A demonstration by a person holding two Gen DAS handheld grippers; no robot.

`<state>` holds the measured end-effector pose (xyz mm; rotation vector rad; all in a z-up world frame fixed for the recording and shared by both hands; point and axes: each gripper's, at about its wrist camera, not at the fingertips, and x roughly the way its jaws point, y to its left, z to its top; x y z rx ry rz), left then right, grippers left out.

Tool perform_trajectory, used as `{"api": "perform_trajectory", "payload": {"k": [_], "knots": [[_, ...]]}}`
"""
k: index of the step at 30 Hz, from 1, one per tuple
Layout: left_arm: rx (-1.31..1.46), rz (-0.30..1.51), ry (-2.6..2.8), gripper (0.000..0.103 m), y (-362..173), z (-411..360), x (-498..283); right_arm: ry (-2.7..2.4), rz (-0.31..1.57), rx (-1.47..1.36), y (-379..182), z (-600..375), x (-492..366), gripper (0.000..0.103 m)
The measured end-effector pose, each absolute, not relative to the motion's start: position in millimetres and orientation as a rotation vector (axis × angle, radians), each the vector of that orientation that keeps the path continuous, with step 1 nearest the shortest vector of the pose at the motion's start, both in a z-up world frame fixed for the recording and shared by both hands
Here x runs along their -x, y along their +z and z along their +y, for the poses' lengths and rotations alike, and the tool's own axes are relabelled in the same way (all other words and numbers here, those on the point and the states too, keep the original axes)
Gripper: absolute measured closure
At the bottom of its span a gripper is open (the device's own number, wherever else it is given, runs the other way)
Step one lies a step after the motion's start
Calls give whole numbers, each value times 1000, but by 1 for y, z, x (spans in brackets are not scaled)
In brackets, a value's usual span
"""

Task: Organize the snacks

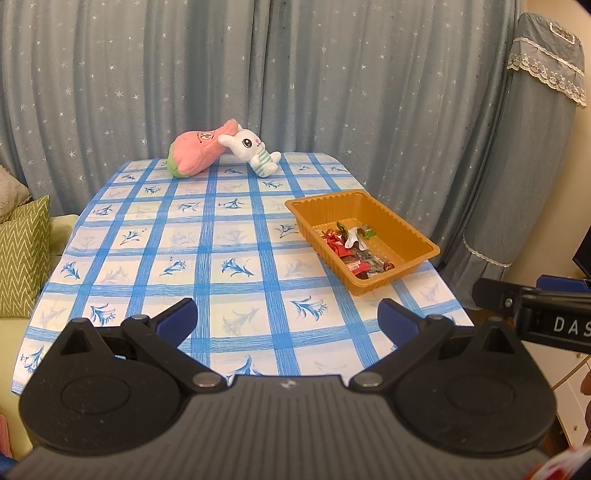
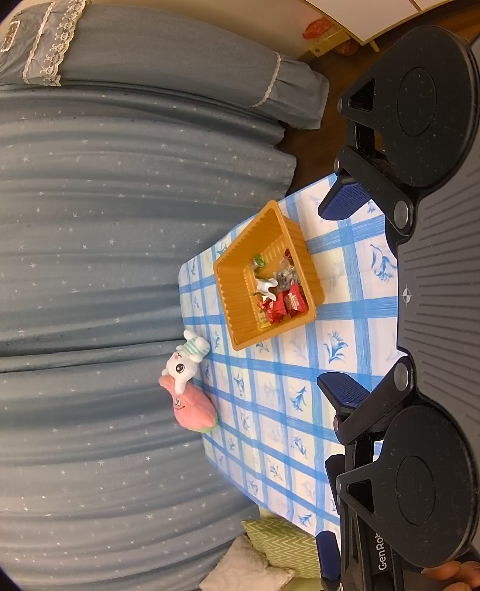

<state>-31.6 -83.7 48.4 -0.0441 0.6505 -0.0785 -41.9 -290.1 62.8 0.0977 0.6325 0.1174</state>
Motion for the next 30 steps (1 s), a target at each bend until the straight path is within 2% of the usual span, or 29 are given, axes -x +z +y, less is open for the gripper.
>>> {"api": "perform_trajectory", "payload": {"k": [30], "knots": [[38,644,-78,0,49,-86,32,117,631,-99,63,-291,42,14]]}}
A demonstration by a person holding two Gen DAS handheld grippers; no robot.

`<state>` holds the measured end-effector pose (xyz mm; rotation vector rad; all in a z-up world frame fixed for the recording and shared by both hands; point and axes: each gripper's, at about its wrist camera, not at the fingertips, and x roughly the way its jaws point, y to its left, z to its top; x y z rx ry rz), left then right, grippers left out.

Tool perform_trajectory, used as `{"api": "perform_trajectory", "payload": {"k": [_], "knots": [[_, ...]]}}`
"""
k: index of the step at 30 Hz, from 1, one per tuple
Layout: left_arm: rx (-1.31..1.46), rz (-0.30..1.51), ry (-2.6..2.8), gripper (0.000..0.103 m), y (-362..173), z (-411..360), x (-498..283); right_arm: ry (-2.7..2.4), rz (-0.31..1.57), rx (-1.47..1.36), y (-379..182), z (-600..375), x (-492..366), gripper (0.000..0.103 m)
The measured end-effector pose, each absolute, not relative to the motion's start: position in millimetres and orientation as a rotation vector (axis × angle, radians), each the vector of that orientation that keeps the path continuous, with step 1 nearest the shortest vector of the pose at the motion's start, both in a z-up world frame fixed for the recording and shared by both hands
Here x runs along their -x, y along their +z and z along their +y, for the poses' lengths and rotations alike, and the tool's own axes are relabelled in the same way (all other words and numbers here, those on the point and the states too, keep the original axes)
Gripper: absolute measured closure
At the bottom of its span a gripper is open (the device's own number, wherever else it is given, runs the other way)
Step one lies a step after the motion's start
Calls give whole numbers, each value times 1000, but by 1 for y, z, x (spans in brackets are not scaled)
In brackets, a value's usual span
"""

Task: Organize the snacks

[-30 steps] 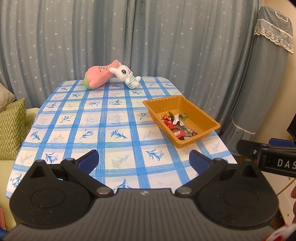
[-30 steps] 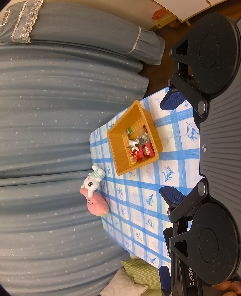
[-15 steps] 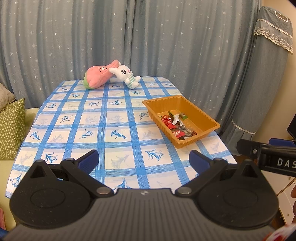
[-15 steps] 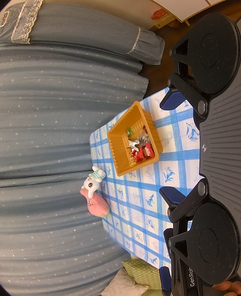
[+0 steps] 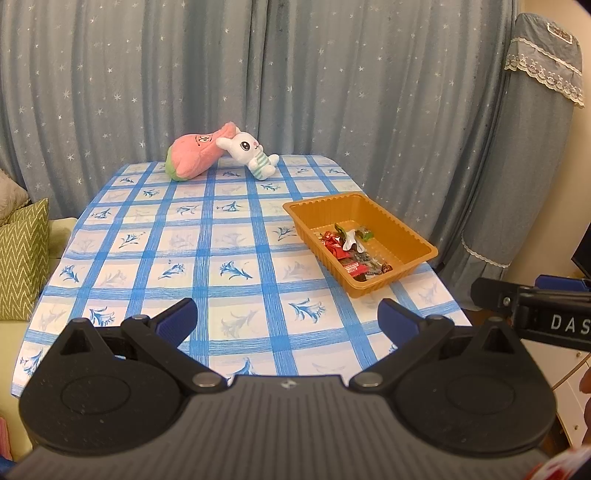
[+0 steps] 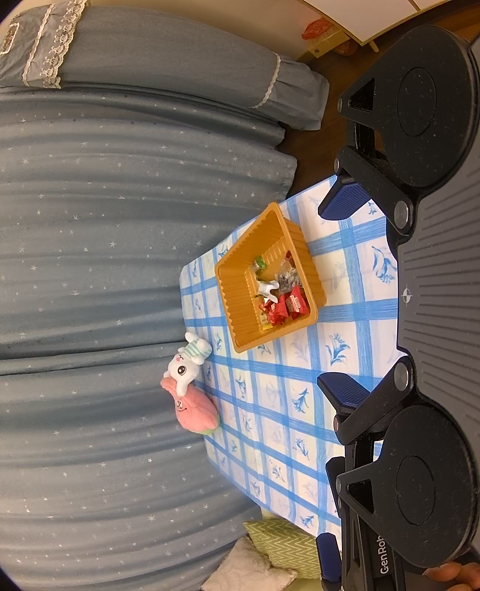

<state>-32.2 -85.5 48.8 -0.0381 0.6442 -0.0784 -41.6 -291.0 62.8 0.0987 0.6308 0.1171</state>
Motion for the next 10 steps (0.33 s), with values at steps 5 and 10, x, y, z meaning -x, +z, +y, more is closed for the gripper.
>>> {"api": "perform_trajectory", "payload": {"k": [5,10], "knots": [[38,639,-82,0,51,-87,32,116,630,-99,63,-291,42,14],[37,623,-89,0,54,-88,30,113,628,-100,63,-292,40,14]]}}
